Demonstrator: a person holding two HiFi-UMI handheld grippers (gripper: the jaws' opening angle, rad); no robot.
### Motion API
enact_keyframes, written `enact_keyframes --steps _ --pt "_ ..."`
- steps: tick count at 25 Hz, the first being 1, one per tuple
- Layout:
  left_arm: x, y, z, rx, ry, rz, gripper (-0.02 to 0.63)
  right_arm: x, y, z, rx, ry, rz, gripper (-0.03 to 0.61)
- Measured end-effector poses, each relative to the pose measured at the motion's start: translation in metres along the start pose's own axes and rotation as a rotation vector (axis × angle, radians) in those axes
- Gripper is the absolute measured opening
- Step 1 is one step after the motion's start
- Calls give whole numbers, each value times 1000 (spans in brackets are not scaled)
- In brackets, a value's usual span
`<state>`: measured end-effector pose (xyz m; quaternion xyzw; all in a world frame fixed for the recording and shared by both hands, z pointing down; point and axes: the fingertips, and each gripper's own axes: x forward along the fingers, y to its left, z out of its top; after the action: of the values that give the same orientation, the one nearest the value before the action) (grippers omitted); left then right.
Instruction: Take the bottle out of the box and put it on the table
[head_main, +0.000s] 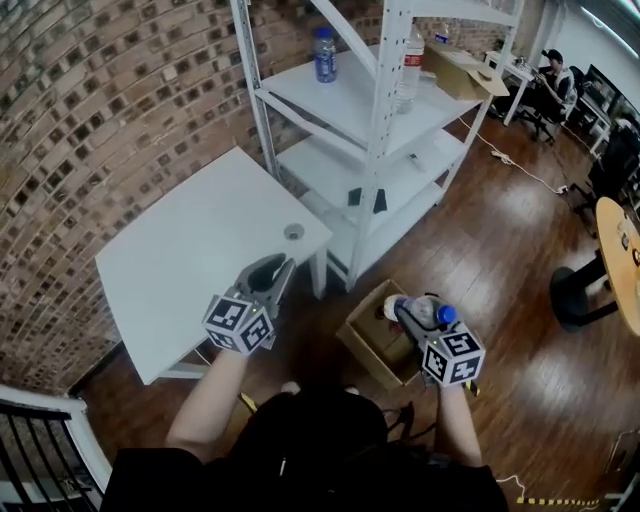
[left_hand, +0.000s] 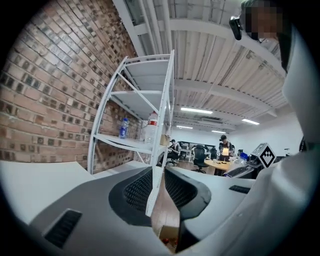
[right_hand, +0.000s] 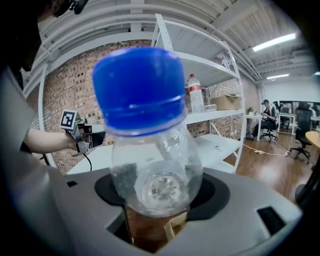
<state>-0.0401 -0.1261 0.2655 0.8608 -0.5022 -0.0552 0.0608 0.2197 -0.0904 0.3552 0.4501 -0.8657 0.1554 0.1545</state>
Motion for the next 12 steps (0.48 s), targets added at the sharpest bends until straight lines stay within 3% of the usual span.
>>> enact_keyframes --steps 9,12 --pt "-69 84 11 -29 -25 92 69 61 86 28 -69 8 122 314" --pt "-98 115 14 -49 -37 127 37 83 124 40 -88 15 194 314"
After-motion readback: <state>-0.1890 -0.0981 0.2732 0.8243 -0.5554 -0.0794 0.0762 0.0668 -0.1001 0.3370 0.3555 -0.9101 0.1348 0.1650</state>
